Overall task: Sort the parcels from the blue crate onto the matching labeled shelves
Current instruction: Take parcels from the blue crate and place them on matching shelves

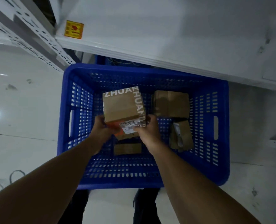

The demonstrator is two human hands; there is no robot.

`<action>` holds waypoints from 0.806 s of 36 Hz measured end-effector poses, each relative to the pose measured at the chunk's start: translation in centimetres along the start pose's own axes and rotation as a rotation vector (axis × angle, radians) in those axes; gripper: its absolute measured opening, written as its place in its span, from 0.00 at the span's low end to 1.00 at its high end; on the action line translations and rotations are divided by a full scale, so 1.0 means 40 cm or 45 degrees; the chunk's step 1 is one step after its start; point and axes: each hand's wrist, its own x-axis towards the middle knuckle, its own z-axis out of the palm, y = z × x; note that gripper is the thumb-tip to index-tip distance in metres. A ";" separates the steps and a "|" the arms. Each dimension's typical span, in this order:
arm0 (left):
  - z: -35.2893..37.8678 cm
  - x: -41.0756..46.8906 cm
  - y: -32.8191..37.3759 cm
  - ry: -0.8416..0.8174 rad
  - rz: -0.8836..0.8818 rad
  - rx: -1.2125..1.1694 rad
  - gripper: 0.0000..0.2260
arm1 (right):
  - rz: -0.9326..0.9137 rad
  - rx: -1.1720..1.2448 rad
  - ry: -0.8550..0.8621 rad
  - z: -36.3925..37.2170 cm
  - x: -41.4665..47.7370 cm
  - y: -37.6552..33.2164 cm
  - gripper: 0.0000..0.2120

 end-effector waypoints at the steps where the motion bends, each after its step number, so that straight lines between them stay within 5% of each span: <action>1: -0.007 -0.004 0.004 -0.012 0.033 -0.001 0.34 | -0.015 -0.006 0.008 -0.003 -0.004 -0.009 0.30; 5: -0.038 -0.028 0.021 -0.092 0.087 0.040 0.30 | -0.009 -0.090 -0.021 -0.030 -0.040 -0.046 0.36; 9: -0.044 -0.100 0.091 -0.241 0.026 0.069 0.24 | -0.026 -0.082 -0.095 -0.102 -0.118 -0.103 0.31; 19: 0.042 -0.435 0.386 -0.301 0.126 0.048 0.26 | -0.003 -0.045 -0.132 -0.378 -0.379 -0.310 0.27; 25: 0.093 -0.663 0.577 -0.403 0.220 0.127 0.31 | -0.102 -0.152 -0.065 -0.584 -0.573 -0.446 0.36; 29: 0.103 -0.805 0.669 -0.433 0.312 0.181 0.28 | -0.192 -0.109 -0.019 -0.677 -0.736 -0.522 0.30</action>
